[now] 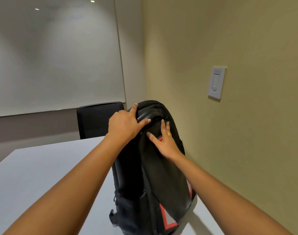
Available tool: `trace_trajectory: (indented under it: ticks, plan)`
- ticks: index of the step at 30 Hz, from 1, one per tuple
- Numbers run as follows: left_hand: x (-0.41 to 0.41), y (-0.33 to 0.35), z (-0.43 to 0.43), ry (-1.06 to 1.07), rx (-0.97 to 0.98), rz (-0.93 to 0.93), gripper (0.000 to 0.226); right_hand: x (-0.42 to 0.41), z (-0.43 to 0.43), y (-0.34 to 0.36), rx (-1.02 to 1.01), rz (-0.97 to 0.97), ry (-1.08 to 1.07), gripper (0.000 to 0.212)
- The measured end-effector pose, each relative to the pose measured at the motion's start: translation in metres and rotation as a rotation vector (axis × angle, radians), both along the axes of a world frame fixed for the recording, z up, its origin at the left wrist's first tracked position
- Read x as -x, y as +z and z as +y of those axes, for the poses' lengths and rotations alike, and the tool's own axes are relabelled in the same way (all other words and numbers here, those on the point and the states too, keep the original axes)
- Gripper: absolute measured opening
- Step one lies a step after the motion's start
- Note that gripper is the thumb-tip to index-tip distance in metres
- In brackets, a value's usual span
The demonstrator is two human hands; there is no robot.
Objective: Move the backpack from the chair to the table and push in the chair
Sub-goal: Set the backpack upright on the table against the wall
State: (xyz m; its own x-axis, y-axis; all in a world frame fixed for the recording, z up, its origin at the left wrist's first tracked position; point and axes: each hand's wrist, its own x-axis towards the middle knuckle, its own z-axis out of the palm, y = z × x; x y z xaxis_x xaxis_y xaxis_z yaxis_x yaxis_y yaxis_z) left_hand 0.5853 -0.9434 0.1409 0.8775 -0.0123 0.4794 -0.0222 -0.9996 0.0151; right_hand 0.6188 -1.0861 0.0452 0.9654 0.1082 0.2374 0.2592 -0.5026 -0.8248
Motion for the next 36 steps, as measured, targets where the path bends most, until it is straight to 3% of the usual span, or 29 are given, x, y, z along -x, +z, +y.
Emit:
trace_trajectory:
  ticks: [6, 9, 12, 14, 17, 19, 21, 23, 25, 31, 36]
  plan:
    - [0.014, 0.005, -0.037, 0.028, -0.064, 0.045, 0.074, -0.012, -0.046, 0.012, 0.081, 0.012, 0.22, 0.075]
    - [0.015, 0.02, -0.053, 0.003, -0.15, 0.124, 0.074, 0.014, -0.058, 0.014, 0.05, -0.168, 0.043, 0.063]
    - [0.01, 0.032, -0.068, -0.016, -0.23, 0.246, 0.072, 0.059, -0.047, 0.017, -0.151, -0.359, -0.189, 0.051]
    - [0.003, 0.038, -0.076, -0.053, -0.279, 0.337, 0.071, 0.088, -0.028, 0.022, -0.182, -0.372, -0.224, 0.067]
    - [-0.016, 0.05, -0.083, -0.164, -0.304, 0.444, 0.072, 0.105, -0.005, 0.028, 0.031, -0.247, -0.298, 0.104]
    - [-0.031, 0.055, -0.085, -0.297, -0.237, 0.53, 0.072, 0.103, -0.004, 0.028, 0.178, -0.221, -0.353, 0.107]
    - [-0.044, 0.054, -0.084, -0.492, -0.088, 0.563, 0.063, 0.098, -0.015, 0.027, 0.177, -0.249, -0.355, 0.098]
    - [-0.052, 0.046, -0.084, -0.636, 0.077, 0.518, 0.049, 0.092, -0.031, 0.026, 0.116, -0.257, -0.29, 0.09]
    - [-0.057, 0.037, -0.089, -0.63, 0.121, 0.421, 0.041, 0.087, -0.05, 0.028, 0.084, -0.267, -0.23, 0.086]
    - [-0.059, 0.02, -0.119, -0.331, 0.049, 0.291, 0.054, 0.072, -0.13, 0.037, 0.161, -0.221, -0.066, 0.078]
    - [-0.054, -0.001, -0.146, -0.457, 0.275, 0.223, 0.053, 0.075, -0.166, 0.037, 0.315, -0.32, -0.181, 0.074]
